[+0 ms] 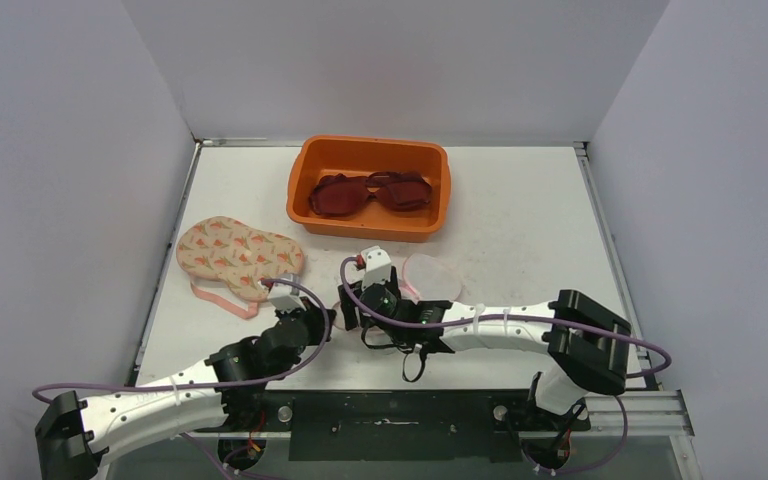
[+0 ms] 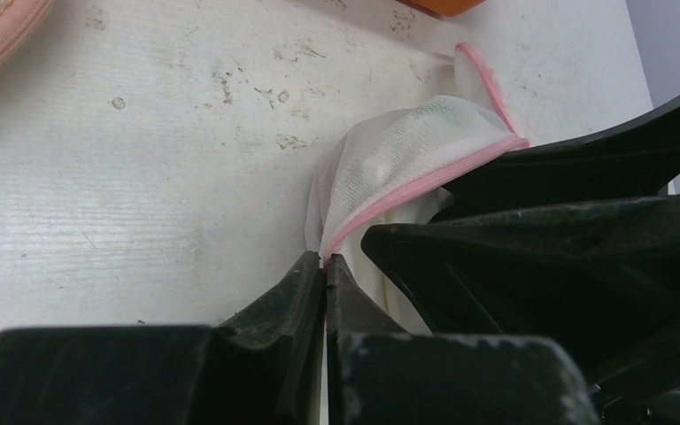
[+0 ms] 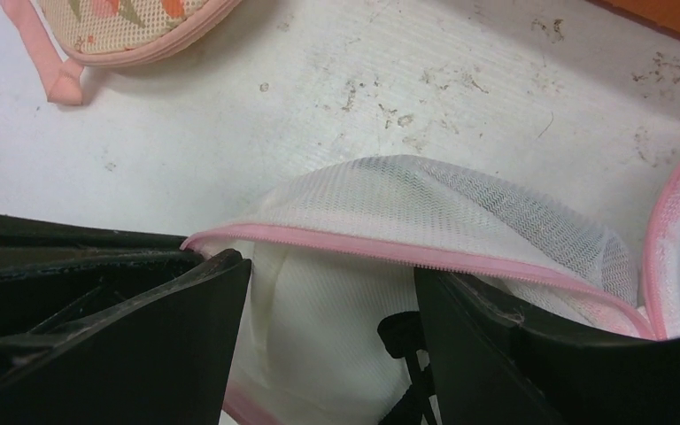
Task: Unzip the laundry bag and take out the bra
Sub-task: Pick up the bra from the laundry bag.
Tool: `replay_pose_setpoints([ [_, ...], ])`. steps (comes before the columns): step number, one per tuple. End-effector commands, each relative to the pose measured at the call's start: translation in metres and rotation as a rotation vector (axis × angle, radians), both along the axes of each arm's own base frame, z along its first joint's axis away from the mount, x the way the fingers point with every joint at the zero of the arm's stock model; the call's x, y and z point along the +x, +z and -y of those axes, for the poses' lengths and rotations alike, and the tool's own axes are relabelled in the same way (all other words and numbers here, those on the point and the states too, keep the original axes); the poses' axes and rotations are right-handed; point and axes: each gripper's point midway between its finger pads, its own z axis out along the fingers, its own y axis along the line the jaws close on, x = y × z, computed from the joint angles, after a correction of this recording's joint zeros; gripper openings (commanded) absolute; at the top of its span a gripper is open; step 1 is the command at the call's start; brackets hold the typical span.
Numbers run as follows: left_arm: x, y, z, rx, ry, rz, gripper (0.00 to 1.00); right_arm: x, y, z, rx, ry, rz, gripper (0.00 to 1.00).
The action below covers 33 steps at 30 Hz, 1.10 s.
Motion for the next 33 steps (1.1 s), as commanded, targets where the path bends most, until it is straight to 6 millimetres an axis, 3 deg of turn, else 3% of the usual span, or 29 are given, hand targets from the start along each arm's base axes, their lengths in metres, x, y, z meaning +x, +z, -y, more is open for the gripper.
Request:
replay_pose_setpoints([
  [1,0.003,0.006,0.002,-0.033,0.004,0.018,0.00,0.009,0.016,-0.011,0.028,-0.046,0.031,0.69],
  [12,0.001,0.004,0.002,-0.058,0.004,0.015,0.00,0.007,-0.008,-0.011,-0.052,-0.057,0.004,0.67],
  [15,0.001,0.005,0.002,-0.059,0.004,0.018,0.00,0.009,-0.008,-0.008,-0.059,-0.068,0.009,0.57],
  [23,0.002,0.006,0.000,-0.064,0.013,0.025,0.00,0.005,0.004,0.012,-0.075,-0.084,0.020,0.16],
  [27,0.003,0.007,0.001,-0.065,0.013,0.030,0.00,0.000,0.013,0.025,-0.066,-0.080,0.026,0.06],
  [33,0.005,0.006,0.005,-0.055,0.004,0.026,0.00,-0.007,0.026,0.042,-0.007,-0.039,0.034,0.05],
])
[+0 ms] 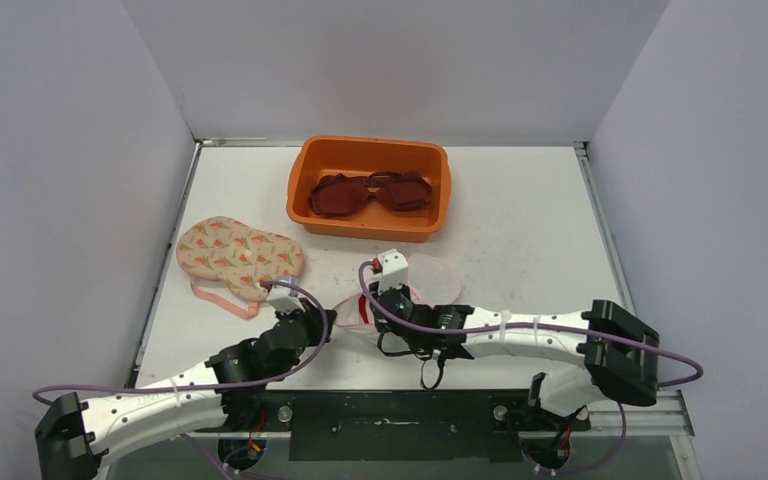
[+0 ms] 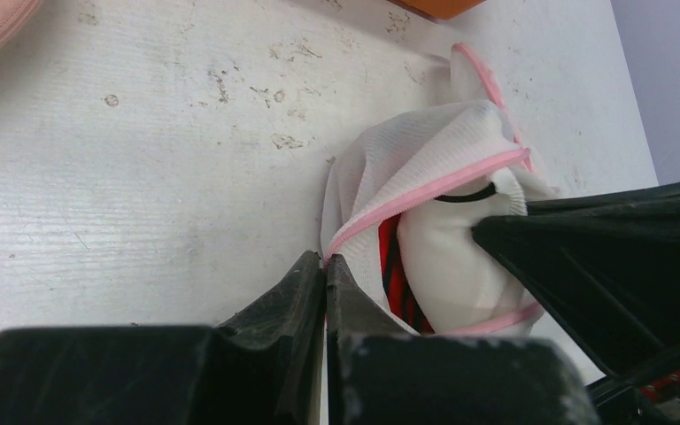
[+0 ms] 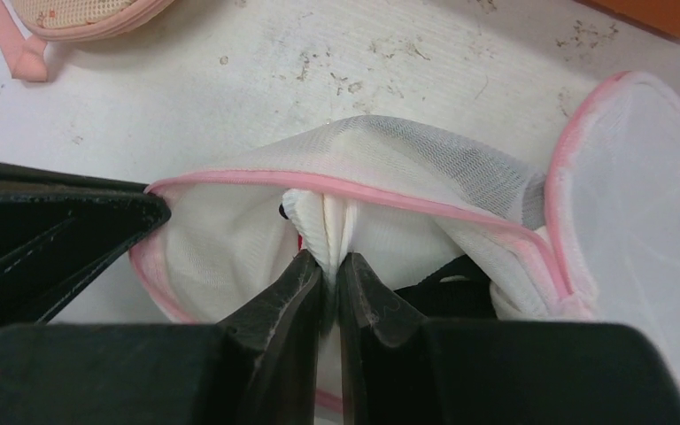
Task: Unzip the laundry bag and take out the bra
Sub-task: Pick up the bra from the laundry bag.
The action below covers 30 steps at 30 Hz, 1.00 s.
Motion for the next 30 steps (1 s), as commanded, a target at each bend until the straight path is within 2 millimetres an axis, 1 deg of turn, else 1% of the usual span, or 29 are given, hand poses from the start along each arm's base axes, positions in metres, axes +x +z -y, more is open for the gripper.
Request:
replay_pose_setpoints([
  [1,0.007,0.015,0.009,-0.050,0.002,0.033,0.00,-0.003,0.021,0.012,0.071,0.030,0.032,0.05],
  [2,0.008,0.016,0.011,-0.053,0.001,0.035,0.00,-0.006,0.022,0.012,0.091,0.065,0.027,0.05],
  [3,0.008,0.016,0.012,-0.056,-0.003,0.036,0.00,-0.009,0.028,0.009,0.141,0.099,0.034,0.05],
  [6,0.010,0.019,0.018,-0.060,-0.012,0.045,0.00,-0.022,0.038,0.009,0.241,0.198,0.044,0.05],
  [8,0.012,0.019,0.022,-0.064,-0.020,0.050,0.00,-0.030,0.041,0.012,0.290,0.250,0.049,0.05],
  [12,0.014,0.016,0.031,-0.060,-0.043,0.051,0.00,-0.033,0.037,0.025,0.334,0.255,0.037,0.05],
  [16,0.015,0.012,0.039,-0.060,-0.066,0.048,0.00,-0.033,0.040,0.035,0.409,0.238,0.006,0.05],
  [17,0.015,0.011,0.040,-0.062,-0.067,0.048,0.00,-0.034,0.040,0.036,0.423,0.237,-0.005,0.08],
  [18,0.014,0.011,0.041,-0.065,-0.071,0.048,0.00,-0.034,0.043,0.036,0.433,0.235,-0.012,0.17],
  [21,0.014,0.012,0.042,-0.074,-0.077,0.051,0.00,-0.035,0.046,0.035,0.436,0.230,-0.035,0.50],
  [22,0.013,0.013,0.042,-0.076,-0.079,0.052,0.00,-0.034,0.049,0.034,0.441,0.225,-0.039,0.59],
  [23,0.013,0.014,0.042,-0.077,-0.079,0.054,0.00,-0.034,0.051,0.034,0.443,0.218,-0.044,0.64],
  [26,0.012,0.014,0.043,-0.077,-0.085,0.051,0.00,-0.031,0.057,0.032,0.425,0.198,-0.049,0.74],
  [28,0.012,0.013,0.044,-0.075,-0.090,0.048,0.00,-0.030,0.058,0.030,0.389,0.185,-0.053,0.77],
  [30,0.012,0.011,0.045,-0.072,-0.092,0.043,0.00,-0.031,0.056,0.027,0.336,0.173,-0.058,0.78],
])
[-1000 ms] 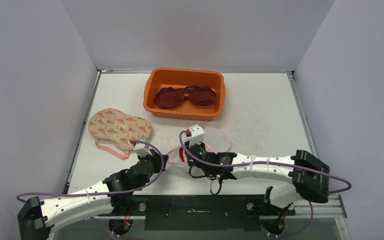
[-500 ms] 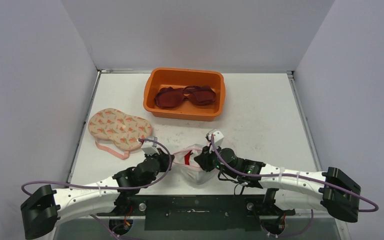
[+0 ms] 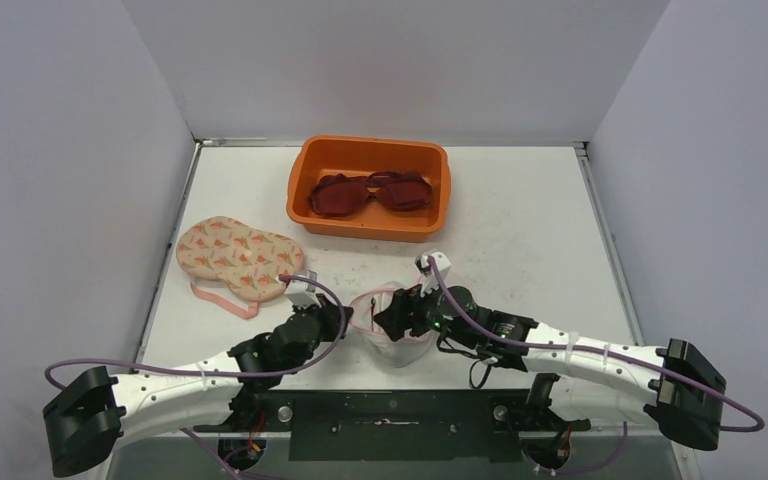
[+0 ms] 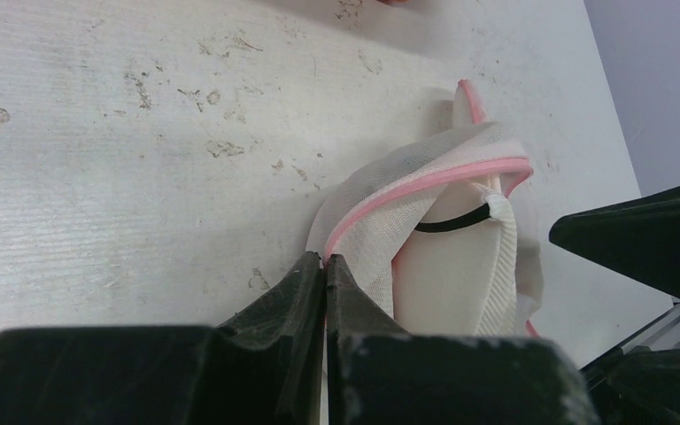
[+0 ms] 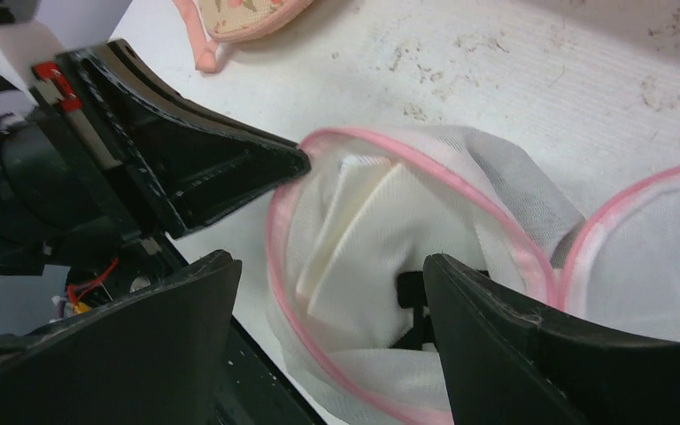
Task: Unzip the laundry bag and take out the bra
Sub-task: Pick up the bra from the laundry bag.
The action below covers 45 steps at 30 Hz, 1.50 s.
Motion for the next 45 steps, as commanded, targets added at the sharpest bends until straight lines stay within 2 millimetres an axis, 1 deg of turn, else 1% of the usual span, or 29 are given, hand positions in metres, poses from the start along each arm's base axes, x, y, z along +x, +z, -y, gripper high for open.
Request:
replay_pose_setpoints([
  [1,0.003,0.014,0.009,-0.043,-0.018,0.028,0.00,0.003,0.030,-0.018,-0.025,-0.026,0.032,0.78],
  [3,0.003,0.013,0.010,-0.044,-0.019,0.027,0.00,0.003,0.025,-0.019,-0.090,-0.045,0.040,0.78],
  [4,0.003,0.013,0.011,-0.044,-0.022,0.026,0.00,0.004,0.019,-0.019,-0.128,-0.061,0.038,0.78],
  [5,0.003,0.013,0.012,-0.044,-0.024,0.025,0.00,0.006,0.013,-0.019,-0.163,-0.080,0.034,0.78],
  [9,0.003,0.013,0.015,-0.041,-0.031,0.023,0.00,0.015,0.002,-0.016,-0.248,-0.165,0.024,0.76],
  [12,0.004,0.013,0.015,-0.041,-0.030,0.022,0.00,0.017,-0.003,-0.019,-0.286,-0.187,0.027,0.76],
  [16,0.003,0.013,0.015,-0.044,-0.032,0.022,0.00,0.018,-0.017,-0.023,-0.335,-0.195,0.017,0.75],
  [19,0.003,0.013,0.016,-0.050,-0.036,0.021,0.00,0.020,-0.025,-0.023,-0.361,-0.203,0.014,0.71],
  [20,0.003,0.014,0.015,-0.052,-0.034,0.022,0.00,0.021,-0.027,-0.022,-0.366,-0.207,0.015,0.67],
  [21,0.003,0.014,0.015,-0.055,-0.034,0.022,0.00,0.021,-0.027,-0.021,-0.364,-0.210,0.018,0.61],
  [23,0.002,0.014,0.015,-0.061,-0.034,0.022,0.00,0.022,-0.024,-0.018,-0.354,-0.217,0.028,0.44],
  [27,0.002,0.017,0.014,-0.071,-0.031,0.025,0.00,0.023,-0.015,-0.012,-0.358,-0.215,0.063,0.18],
  [29,0.002,0.020,0.015,-0.074,-0.033,0.029,0.00,0.022,-0.009,-0.010,-0.351,-0.191,0.093,0.10],
  [30,0.002,0.023,0.015,-0.078,-0.032,0.030,0.00,0.019,-0.006,-0.013,-0.345,-0.154,0.107,0.06],
  [31,0.003,0.025,0.016,-0.081,-0.029,0.031,0.00,0.016,-0.006,-0.014,-0.350,-0.113,0.124,0.05],
  [34,0.006,0.037,0.019,-0.095,-0.031,0.043,0.00,0.002,-0.003,-0.020,-0.371,0.050,0.190,0.05],
  [40,0.015,0.064,0.024,-0.105,-0.019,0.087,0.00,-0.023,-0.002,-0.021,-0.393,0.228,0.264,0.05],
  [43,0.019,0.070,0.026,-0.089,-0.016,0.100,0.00,-0.041,0.004,-0.028,-0.360,0.320,0.294,0.05],
  [45,0.020,0.070,0.029,-0.079,-0.021,0.098,0.00,-0.046,0.009,-0.030,-0.330,0.345,0.307,0.05],
])
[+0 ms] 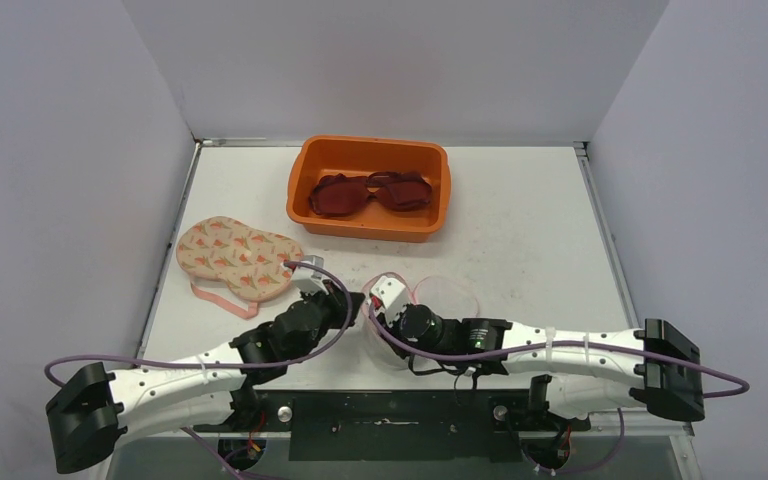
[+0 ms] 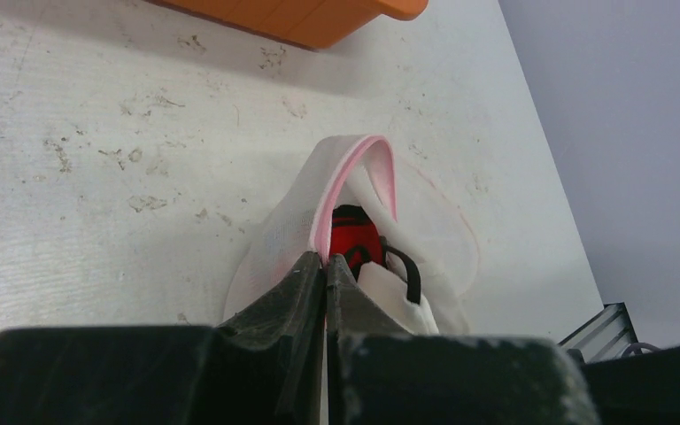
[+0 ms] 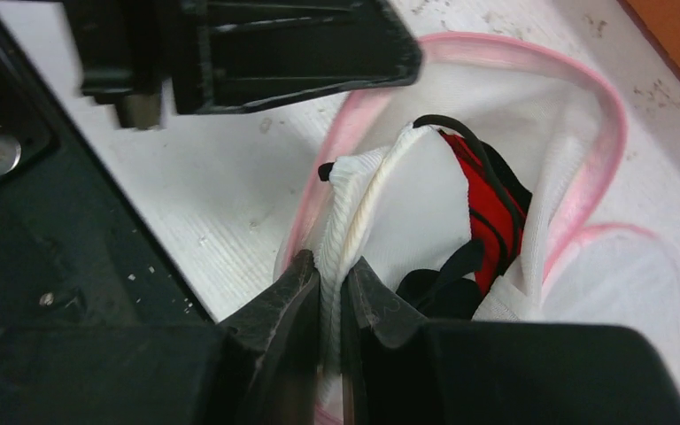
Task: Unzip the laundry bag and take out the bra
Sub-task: Pick up the bra from the laundry bag.
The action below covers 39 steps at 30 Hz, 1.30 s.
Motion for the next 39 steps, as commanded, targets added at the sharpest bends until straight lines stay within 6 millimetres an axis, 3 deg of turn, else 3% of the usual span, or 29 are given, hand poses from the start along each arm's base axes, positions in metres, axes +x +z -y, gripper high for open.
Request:
replay_pose_setpoints([
  [1,0.012,0.023,0.006,-0.008,0.016,0.047,0.00,-0.019,0.027,-0.014,0.097,0.148,0.046,0.05],
  [5,0.010,0.012,0.005,-0.006,0.012,0.028,0.00,-0.015,0.054,-0.010,0.208,0.109,0.089,0.05],
  [10,0.005,0.000,0.001,-0.015,0.005,0.016,0.00,0.003,0.095,0.010,0.401,-0.036,0.170,0.05],
  [16,0.001,0.007,0.000,-0.070,-0.005,0.037,0.00,0.019,0.100,0.027,0.465,-0.181,0.200,0.05],
  [20,0.001,0.027,0.002,-0.131,-0.019,0.092,0.00,0.029,0.106,0.037,0.522,-0.268,0.220,0.05],
  [29,0.014,0.111,0.002,-0.228,0.006,0.341,0.00,0.038,0.163,0.034,0.594,-0.259,0.340,0.05],
  [31,0.017,0.122,0.005,-0.210,0.008,0.373,0.00,0.041,0.171,0.032,0.572,-0.256,0.362,0.05],
  [34,0.021,0.106,0.008,-0.166,0.012,0.340,0.00,0.046,0.159,0.030,0.495,-0.268,0.355,0.05],
  [39,0.021,0.032,-0.010,-0.092,0.090,0.178,0.00,0.043,0.130,0.030,0.417,-0.254,0.300,0.05],
])
